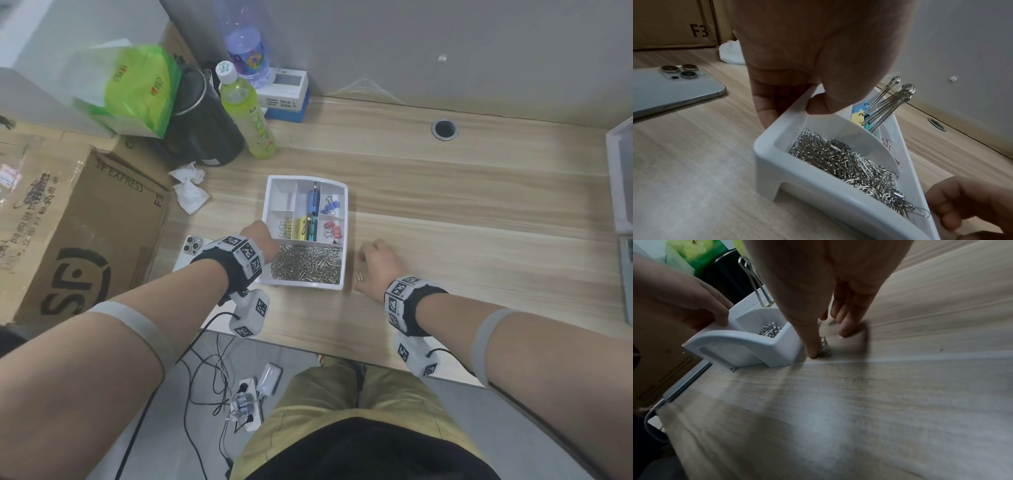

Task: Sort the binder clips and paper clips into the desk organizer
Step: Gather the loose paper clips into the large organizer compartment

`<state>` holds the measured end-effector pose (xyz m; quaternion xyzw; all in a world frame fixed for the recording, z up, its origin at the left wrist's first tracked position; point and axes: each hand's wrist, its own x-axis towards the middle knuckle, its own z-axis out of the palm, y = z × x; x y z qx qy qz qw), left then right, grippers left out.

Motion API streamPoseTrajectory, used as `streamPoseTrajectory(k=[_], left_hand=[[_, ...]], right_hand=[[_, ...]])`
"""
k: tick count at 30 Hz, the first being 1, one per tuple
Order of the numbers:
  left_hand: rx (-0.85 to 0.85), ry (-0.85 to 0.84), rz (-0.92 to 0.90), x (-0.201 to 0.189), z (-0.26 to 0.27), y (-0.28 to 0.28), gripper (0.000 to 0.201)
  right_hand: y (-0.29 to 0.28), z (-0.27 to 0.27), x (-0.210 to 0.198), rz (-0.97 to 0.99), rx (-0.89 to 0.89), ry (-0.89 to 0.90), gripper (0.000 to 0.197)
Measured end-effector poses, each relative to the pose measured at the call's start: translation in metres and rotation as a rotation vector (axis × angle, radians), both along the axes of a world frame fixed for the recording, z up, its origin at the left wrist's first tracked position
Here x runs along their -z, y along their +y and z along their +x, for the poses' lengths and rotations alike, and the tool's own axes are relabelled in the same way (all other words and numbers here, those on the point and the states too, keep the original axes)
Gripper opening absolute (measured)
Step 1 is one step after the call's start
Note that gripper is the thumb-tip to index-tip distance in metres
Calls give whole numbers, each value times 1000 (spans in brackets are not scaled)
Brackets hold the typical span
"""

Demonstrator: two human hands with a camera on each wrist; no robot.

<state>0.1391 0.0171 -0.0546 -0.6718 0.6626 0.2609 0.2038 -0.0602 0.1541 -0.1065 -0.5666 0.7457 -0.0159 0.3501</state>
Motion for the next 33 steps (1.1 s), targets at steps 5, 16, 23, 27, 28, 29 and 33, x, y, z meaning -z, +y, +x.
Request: streamPoseTrajectory(k=[5,16,23,27,28,29,33], left_hand=[[1,15,11,2,1,-2,25],[-7,41,28,3,4,-4,19],[13,51,50,1,5,-5,17],[33,57,64,0,2,-6,14],[36,59,68,0,1,-6,10],[37,60,74,1,0,-6,7],[53,87,96,2,-4,-7,3]], right_hand=[[0,6,3,9,77,-77,41],[3,11,4,-37,-20,-105,38],[-1,-7,-4,-174,51,-227,28],[-19,-6,-19,-231,165,-344,25],[-23,-3,-23,-234,181,-392,26],[-25,1,-26,-237,196,-441,28],[-31,19,-35,-190,162,-556,30]])
